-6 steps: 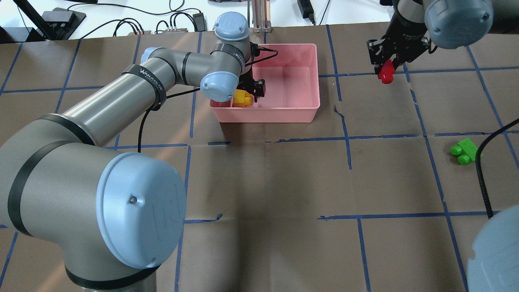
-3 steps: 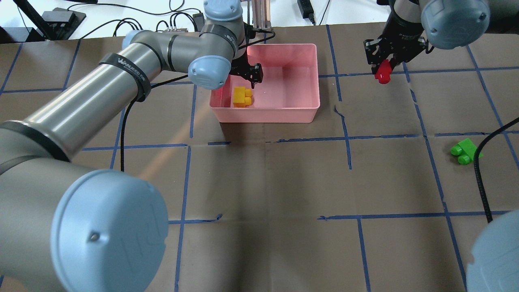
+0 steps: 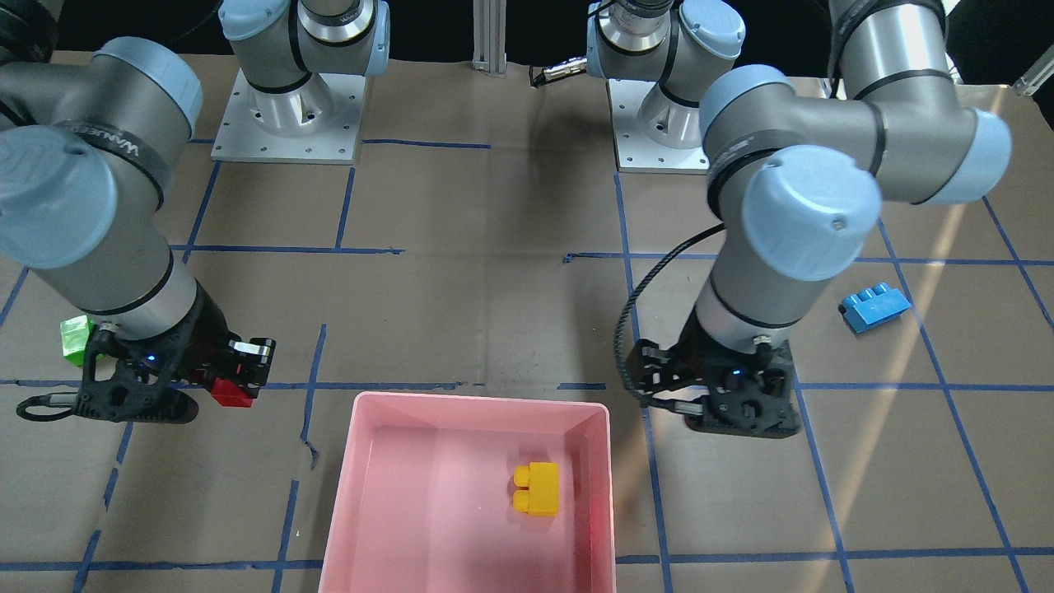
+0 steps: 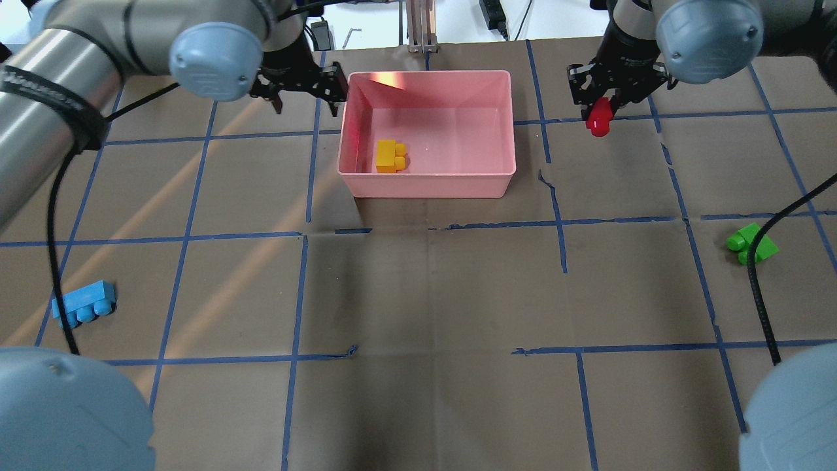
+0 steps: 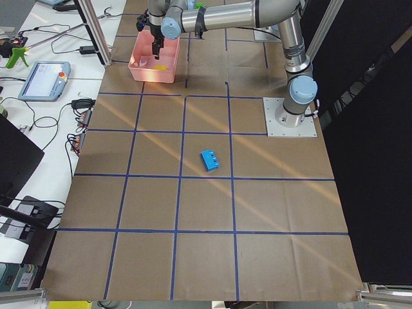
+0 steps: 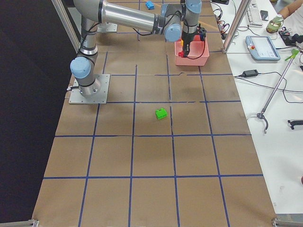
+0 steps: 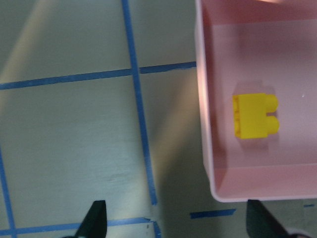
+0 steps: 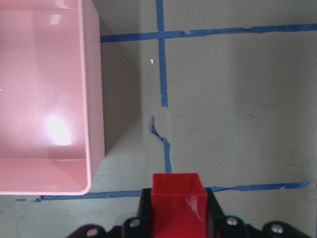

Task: Put all blocks into box

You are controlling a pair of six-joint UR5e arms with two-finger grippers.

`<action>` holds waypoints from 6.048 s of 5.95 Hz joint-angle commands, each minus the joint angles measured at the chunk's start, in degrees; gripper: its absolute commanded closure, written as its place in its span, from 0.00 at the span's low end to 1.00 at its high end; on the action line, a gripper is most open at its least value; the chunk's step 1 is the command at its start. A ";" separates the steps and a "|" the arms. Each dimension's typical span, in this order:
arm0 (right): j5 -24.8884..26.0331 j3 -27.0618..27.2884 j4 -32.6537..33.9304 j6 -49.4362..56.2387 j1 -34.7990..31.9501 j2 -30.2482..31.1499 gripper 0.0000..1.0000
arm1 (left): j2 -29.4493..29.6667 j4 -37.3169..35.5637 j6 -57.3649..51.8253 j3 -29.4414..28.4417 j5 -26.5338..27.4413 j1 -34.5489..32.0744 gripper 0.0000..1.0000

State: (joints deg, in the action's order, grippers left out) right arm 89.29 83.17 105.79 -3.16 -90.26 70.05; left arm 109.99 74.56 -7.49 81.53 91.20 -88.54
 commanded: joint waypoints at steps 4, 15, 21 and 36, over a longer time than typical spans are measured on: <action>0.09 -3.62 11.16 -17.06 -13.71 -12.54 0.74 | -10.23 -0.12 -60.48 15.74 -0.15 30.03 0.03; 0.88 -7.12 10.99 -16.53 -12.66 -15.40 0.00 | -3.82 -34.04 -93.32 41.42 3.10 45.56 0.05; 1.06 -1.73 -3.75 25.74 15.23 -1.18 0.00 | -4.86 -32.39 -92.45 39.42 3.19 44.69 0.76; 0.09 31.09 26.13 69.07 37.96 -0.43 0.00 | 26.49 -7.41 -44.11 -18.43 -1.56 -16.31 0.82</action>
State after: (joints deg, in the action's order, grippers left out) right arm 89.36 114.23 131.82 65.75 -52.32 70.13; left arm 135.24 67.96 -51.68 62.70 90.02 -104.08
